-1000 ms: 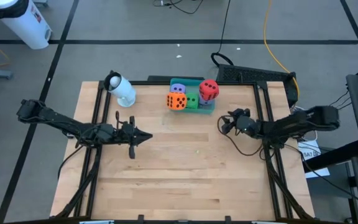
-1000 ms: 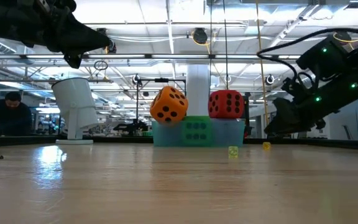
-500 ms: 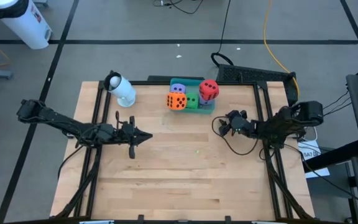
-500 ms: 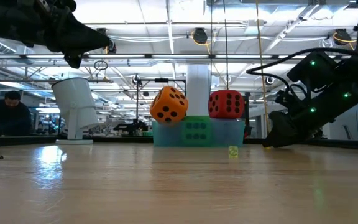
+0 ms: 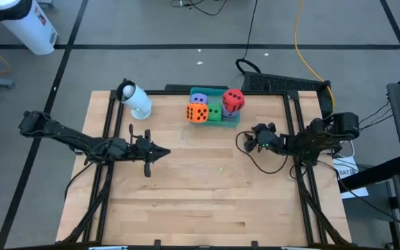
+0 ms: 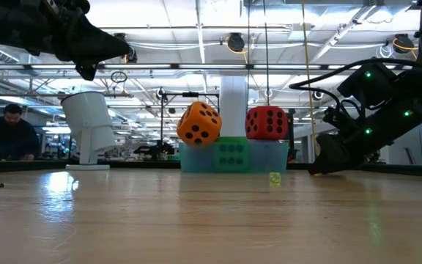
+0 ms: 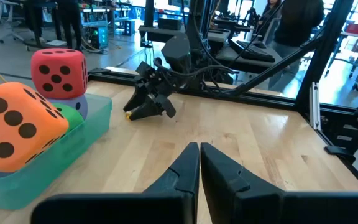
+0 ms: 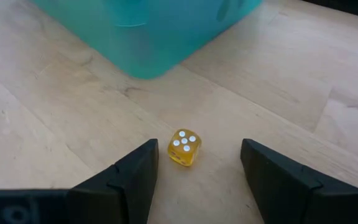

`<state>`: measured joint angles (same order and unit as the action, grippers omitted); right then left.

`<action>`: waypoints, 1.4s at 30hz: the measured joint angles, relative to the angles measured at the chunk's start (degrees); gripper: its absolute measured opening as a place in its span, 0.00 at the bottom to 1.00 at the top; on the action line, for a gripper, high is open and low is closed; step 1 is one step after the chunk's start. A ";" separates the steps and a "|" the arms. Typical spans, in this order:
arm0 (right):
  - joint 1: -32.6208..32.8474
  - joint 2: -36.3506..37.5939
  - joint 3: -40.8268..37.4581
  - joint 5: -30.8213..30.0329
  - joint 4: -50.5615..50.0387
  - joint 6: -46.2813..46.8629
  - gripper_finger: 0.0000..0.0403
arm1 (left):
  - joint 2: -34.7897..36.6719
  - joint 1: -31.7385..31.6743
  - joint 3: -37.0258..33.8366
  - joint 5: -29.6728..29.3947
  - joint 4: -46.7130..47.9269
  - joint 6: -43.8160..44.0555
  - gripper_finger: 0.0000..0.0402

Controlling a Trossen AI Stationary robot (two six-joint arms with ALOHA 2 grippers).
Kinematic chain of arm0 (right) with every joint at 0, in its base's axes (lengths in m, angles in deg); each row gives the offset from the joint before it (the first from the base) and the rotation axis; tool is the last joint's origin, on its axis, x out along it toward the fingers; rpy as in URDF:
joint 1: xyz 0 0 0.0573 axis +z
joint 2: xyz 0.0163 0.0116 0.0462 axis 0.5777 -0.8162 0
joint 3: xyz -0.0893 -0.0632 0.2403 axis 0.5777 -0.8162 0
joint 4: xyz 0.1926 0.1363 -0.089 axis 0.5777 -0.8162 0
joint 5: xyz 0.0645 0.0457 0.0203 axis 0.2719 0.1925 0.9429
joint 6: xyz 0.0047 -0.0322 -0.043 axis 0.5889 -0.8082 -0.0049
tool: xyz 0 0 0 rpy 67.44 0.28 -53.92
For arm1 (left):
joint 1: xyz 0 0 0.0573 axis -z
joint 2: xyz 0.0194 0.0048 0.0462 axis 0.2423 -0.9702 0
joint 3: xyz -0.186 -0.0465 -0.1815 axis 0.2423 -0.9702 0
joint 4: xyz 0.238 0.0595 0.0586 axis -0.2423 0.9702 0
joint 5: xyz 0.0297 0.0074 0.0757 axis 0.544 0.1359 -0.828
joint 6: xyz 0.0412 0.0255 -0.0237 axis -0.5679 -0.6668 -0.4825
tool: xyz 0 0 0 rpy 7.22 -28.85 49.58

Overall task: Pick & Place Dice
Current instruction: Put the small yellow dice into the green bin

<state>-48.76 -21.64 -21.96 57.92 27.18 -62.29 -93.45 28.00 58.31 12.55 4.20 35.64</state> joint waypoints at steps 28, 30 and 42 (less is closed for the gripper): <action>-0.07 -0.04 -0.07 1.49 0.15 -4.39 0.23 | 0.00 -0.02 0.00 -0.02 0.00 -0.28 0.06; -0.07 -0.04 -0.07 1.51 0.17 -4.75 0.18 | 0.00 -0.02 0.00 -0.02 0.00 -0.28 0.06; -0.09 2.34 -0.23 4.44 2.47 -9.68 0.12 | 0.00 -0.02 0.00 -0.02 0.00 -0.28 0.06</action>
<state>-48.85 -19.30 -22.19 62.36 29.66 -71.97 -93.45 27.98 58.31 12.53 4.20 35.36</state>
